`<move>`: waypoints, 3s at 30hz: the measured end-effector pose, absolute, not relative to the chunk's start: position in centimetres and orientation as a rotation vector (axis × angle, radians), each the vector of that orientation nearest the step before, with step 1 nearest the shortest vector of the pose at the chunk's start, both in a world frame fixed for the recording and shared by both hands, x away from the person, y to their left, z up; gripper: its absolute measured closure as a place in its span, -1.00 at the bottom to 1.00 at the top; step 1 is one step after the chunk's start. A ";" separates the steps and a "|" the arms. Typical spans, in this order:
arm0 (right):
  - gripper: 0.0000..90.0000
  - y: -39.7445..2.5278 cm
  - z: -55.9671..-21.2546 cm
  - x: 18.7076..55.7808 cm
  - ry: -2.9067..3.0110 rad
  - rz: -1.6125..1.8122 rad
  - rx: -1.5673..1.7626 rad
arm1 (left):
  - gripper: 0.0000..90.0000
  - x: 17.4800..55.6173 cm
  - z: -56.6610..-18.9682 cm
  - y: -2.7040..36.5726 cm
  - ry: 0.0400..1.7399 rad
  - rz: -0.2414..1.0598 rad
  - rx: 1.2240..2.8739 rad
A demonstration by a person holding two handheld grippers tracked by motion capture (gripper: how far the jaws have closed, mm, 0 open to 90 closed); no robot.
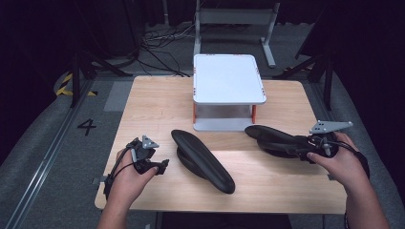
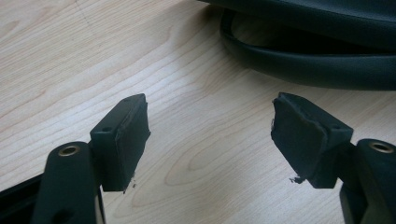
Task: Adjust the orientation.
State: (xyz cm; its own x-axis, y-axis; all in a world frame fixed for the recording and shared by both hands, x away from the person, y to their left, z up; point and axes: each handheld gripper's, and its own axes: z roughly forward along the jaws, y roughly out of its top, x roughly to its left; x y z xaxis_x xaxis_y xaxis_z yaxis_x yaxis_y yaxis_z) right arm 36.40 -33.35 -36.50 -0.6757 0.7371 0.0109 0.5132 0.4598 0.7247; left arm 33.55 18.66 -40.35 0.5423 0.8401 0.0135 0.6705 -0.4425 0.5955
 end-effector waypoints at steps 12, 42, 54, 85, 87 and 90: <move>-0.08 -33.3 -36.7 35.5 2.396 1.082 1.096 | -0.37 34.3 -40.0 17.4 1.153 0.415 2.261; -0.05 -24.4 -39.9 36.0 2.614 1.183 0.917 | 0.98 32.1 -40.0 15.8 1.039 0.266 2.321; -0.06 -23.0 -40.4 35.8 2.637 1.199 0.892 | 1.00 32.7 -43.5 12.7 0.999 0.111 2.442; 0.10 -20.2 -43.7 36.9 2.577 1.081 0.988 | 0.84 34.5 -41.6 7.9 0.859 0.186 2.337; 0.13 -19.8 -44.5 36.9 2.602 1.057 0.980 | 0.85 34.5 -41.5 7.4 0.851 0.189 2.325; 0.15 -19.5 -45.0 36.9 2.625 1.076 0.980 | 0.88 34.6 -41.4 7.2 0.839 0.201 2.307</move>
